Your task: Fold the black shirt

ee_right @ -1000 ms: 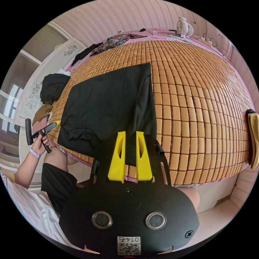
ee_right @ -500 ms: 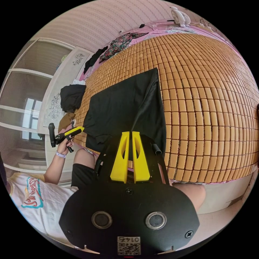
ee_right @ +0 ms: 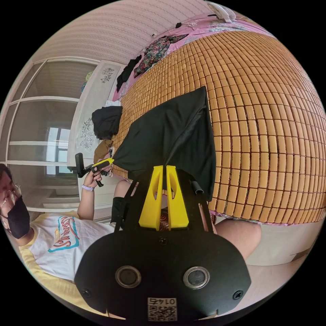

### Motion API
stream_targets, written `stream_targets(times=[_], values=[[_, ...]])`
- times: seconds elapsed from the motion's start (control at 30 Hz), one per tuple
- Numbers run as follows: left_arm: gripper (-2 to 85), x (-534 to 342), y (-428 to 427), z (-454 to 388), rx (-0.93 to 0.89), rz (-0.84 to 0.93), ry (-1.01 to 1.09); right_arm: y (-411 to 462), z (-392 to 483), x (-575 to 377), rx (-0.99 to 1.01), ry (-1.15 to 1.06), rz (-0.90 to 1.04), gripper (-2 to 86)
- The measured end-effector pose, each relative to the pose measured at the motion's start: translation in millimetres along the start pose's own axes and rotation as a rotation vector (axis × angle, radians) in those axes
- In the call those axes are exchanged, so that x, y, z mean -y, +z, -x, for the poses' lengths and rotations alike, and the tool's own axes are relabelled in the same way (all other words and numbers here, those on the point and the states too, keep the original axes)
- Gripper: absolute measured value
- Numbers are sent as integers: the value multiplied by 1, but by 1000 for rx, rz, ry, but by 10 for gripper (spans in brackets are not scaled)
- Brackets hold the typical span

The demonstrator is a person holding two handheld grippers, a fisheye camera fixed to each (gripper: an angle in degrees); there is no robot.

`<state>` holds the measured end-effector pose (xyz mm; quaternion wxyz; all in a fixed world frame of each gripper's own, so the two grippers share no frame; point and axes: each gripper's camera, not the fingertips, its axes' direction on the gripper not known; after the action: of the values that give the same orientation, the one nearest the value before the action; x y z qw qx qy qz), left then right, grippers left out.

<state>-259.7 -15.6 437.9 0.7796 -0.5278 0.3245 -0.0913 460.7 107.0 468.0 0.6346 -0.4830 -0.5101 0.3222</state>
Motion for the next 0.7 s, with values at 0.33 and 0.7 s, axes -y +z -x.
stream_targets(times=[0.33, 0.7], values=[[8, -29, 99, 42, 52, 46, -58, 73, -29, -10, -155, 128, -57, 21], [42, -56, 106, -14, 127, -82, 211, 155, 106, -59, -545, -482, -74, 56]])
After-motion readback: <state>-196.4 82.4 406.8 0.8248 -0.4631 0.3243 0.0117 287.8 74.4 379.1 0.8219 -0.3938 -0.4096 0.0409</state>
